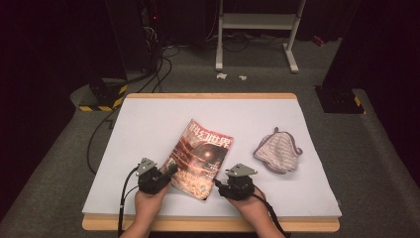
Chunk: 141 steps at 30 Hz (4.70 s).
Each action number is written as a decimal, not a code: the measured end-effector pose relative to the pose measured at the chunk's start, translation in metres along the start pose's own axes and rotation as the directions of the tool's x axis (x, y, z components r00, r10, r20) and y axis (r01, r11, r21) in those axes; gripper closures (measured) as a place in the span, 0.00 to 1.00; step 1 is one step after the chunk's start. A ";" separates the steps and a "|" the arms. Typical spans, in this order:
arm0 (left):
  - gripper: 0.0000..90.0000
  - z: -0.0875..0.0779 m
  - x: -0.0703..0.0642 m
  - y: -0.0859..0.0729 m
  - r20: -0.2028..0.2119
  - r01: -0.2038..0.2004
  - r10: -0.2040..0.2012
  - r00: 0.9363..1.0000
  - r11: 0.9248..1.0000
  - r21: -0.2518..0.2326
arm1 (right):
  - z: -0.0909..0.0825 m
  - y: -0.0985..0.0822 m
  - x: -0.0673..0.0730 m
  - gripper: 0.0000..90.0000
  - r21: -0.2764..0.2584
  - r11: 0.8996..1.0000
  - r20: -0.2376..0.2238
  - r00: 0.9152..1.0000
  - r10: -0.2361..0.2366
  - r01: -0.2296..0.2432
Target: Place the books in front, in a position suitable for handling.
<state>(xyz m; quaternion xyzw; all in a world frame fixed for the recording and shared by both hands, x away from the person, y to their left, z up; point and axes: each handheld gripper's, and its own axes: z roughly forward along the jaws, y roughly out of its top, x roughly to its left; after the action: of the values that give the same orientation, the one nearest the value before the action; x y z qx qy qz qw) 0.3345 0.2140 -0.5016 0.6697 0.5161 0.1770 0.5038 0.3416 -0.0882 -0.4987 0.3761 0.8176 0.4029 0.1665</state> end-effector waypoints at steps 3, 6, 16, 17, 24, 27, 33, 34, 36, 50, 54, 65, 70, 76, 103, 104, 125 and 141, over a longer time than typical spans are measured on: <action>0.91 -0.003 0.002 0.002 -0.007 -0.020 0.020 1.000 1.000 -0.015 | -0.004 0.000 -0.006 0.48 0.013 1.000 0.024 1.000 -0.020 0.019; 0.92 -0.005 0.004 0.004 0.003 -0.035 0.035 0.999 0.999 -0.022 | -0.011 -0.001 -0.013 0.48 0.025 0.999 0.049 0.998 -0.026 0.025; 0.92 -0.005 0.007 0.006 0.051 -0.079 0.082 0.995 0.996 -0.052 | -0.028 -0.025 -0.026 0.48 -0.041 0.998 0.068 0.997 0.040 -0.038; 0.92 -0.005 0.007 0.006 0.051 -0.075 0.077 0.996 0.996 -0.049 | -0.028 -0.025 -0.025 0.48 -0.042 0.998 0.064 0.997 0.044 -0.042; 0.92 -0.006 0.003 0.007 0.036 -0.096 0.099 0.994 0.993 -0.064 | -0.028 -0.024 -0.021 0.47 -0.049 0.999 0.067 0.998 0.013 -0.010; 0.93 -0.008 -0.002 0.010 0.028 -0.118 0.120 0.992 0.990 -0.079 | -0.029 -0.024 -0.022 0.47 -0.058 0.998 0.072 0.997 0.017 -0.013; 0.93 -0.014 -0.008 0.020 0.036 -0.135 0.140 0.989 0.984 -0.120 | -0.033 -0.024 -0.027 0.47 -0.077 0.997 0.086 0.996 0.038 -0.031; 0.93 -0.014 -0.009 0.022 0.037 -0.136 0.142 0.989 0.983 -0.127 | -0.034 -0.024 -0.027 0.47 -0.080 0.996 0.087 0.995 0.042 -0.035; 0.93 -0.016 -0.009 0.025 0.041 -0.136 0.143 0.989 0.981 -0.136 | -0.035 -0.023 -0.028 0.47 -0.088 0.996 0.091 0.995 0.039 -0.031; 0.94 -0.030 -0.017 0.062 0.019 -0.155 0.164 0.986 0.961 -0.231 | -0.040 -0.024 -0.031 0.48 -0.112 0.993 0.101 0.994 0.047 -0.036; 0.94 -0.035 -0.014 0.072 -0.007 -0.169 0.173 0.985 0.954 -0.248 | -0.041 -0.024 -0.033 0.48 -0.115 0.992 0.100 0.993 0.058 -0.047; 0.94 -0.050 0.007 0.089 -0.126 -0.240 0.213 0.969 0.928 -0.283 | -0.040 -0.024 -0.031 0.48 -0.110 0.993 0.100 0.994 0.051 -0.040; 0.94 -0.052 0.018 0.084 -0.168 -0.247 0.207 0.964 0.931 -0.269 | -0.039 -0.025 -0.031 0.48 -0.105 0.993 0.097 0.994 0.059 -0.049; 0.93 -0.048 0.014 0.076 -0.131 -0.236 0.207 0.970 0.933 -0.272 | -0.037 -0.024 -0.030 0.48 -0.099 0.994 0.092 0.994 0.052 -0.043; 0.93 0.007 -0.054 0.019 0.100 -0.285 0.297 0.950 0.951 -0.118 | -0.030 -0.027 -0.026 0.50 -0.070 0.997 0.075 0.997 0.036 -0.031; 0.93 0.008 -0.055 0.017 0.104 -0.290 0.302 0.948 0.950 -0.111 | -0.030 -0.028 -0.026 0.50 -0.068 0.997 0.074 0.997 0.036 -0.031; 0.92 0.021 -0.064 -0.004 0.131 -0.330 0.334 0.933 0.943 -0.050 | 0.014 0.019 -0.009 0.49 -0.092 0.996 0.074 0.997 0.003 0.004; 0.74 0.010 -0.055 -0.011 0.158 -0.352 0.347 0.924 0.936 0.004 | 0.028 0.039 -0.002 0.48 -0.144 0.990 0.063 0.998 0.022 -0.013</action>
<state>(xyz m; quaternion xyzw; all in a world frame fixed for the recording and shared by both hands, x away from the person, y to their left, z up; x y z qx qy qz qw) 0.3144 0.1608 -0.5000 0.7708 0.3506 0.2030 0.4917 0.3780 -0.0597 -0.4859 0.3832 0.7774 0.4497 0.2158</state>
